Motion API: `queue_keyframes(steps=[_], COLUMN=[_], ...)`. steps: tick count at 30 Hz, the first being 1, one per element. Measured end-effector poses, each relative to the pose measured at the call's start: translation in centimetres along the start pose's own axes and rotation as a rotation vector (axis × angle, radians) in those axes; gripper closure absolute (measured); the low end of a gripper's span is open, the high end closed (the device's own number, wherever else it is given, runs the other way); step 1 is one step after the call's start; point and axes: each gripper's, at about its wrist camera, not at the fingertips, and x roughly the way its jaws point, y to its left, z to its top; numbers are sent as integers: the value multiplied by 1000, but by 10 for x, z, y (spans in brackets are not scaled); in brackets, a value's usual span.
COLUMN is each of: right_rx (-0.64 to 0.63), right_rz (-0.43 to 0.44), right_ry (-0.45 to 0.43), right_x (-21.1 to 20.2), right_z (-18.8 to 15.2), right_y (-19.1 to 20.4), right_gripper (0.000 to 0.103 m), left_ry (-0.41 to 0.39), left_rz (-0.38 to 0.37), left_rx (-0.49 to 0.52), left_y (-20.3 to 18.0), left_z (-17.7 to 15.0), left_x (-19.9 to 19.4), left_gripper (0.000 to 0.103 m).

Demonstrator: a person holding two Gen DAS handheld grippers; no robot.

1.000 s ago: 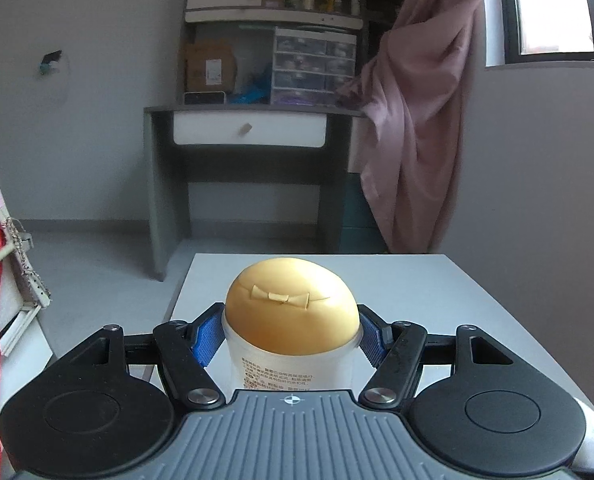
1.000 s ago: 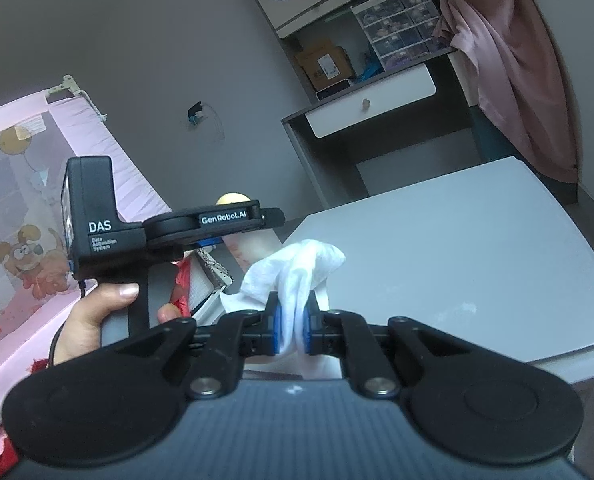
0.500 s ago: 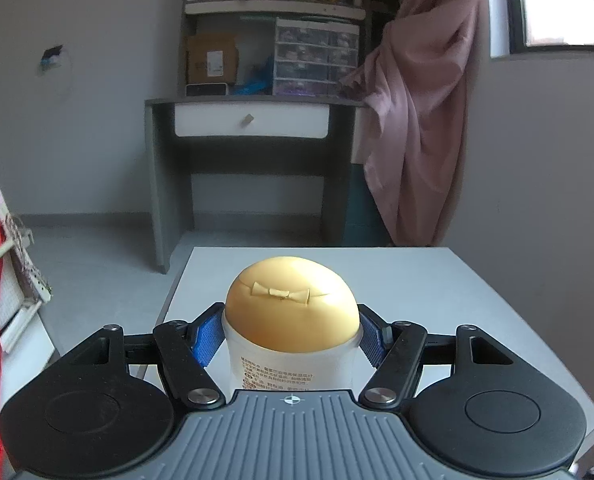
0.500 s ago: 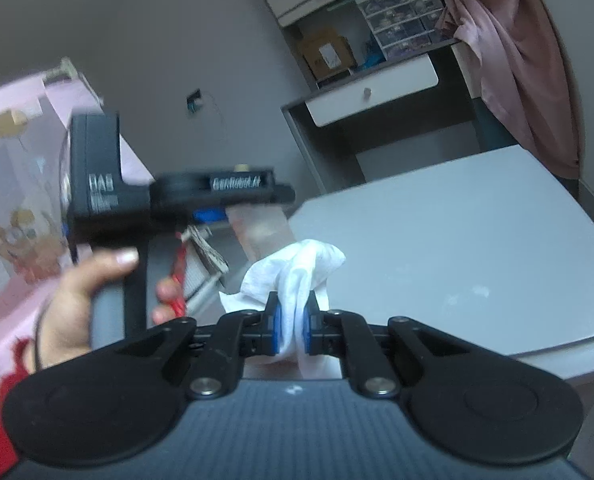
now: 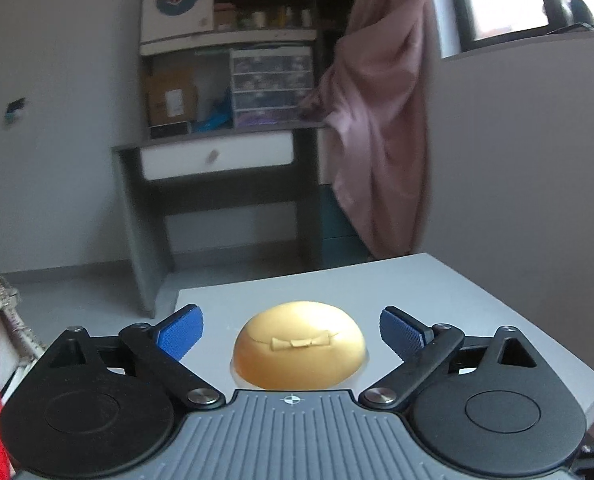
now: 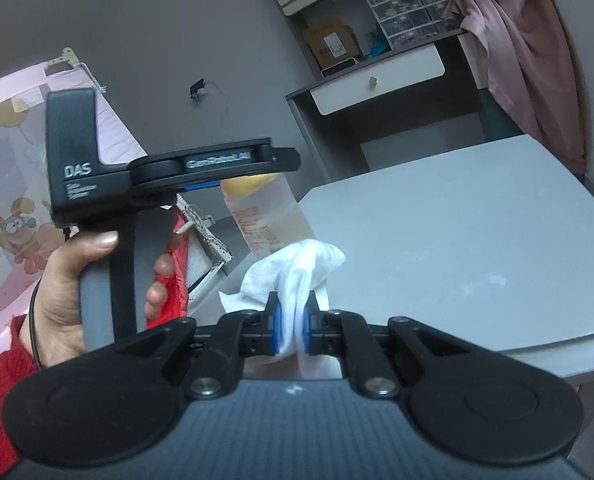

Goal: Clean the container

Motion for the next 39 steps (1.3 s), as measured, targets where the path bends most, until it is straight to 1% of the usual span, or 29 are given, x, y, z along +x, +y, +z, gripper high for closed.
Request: queue_keyframes(steps=[2,4,7,11,15,20,23,27,31,35,39], right_rx=[-4,-15,-11,-17,-26,-31,-35,-35,-42,-41,-40], right_rz=[5,7,11,10,11,7,1,-1,-8,-23,-32], right_ry=[3,5,4,14,21,27,34,47,52,49,56], right_x=[0,-1,-1,1,3,4,7,10,11,9,10], right_z=[0,0,1,0,1,3,3,2,2,3,2], right_y=[2,4,5,8,11,15,16,17,18,18,17], right_gripper=[93,93,93,93,93,93,93,93,93,93,93], left_ry=[-15,-17,-29,-49,-65,-95,-102,-138,-165,-150,-159], left_rz=[-79,-150,-256,-361,-472,-589,-657,-780,-851,-896,-932], left_rx=[1,14,56,82,126,161,151,111,106,108,138], left_y=[9,18,30,46,54,65,76,91,94,93,86], left_z=[-2,-7,-16,-29,-41,-52,-56,-61,-65,-69,-72], left_x=[-2,-1,1,7,19,30,40,53,68,84,93], left_gripper=[6,2,2,2,2,2,2,2,2,2,2])
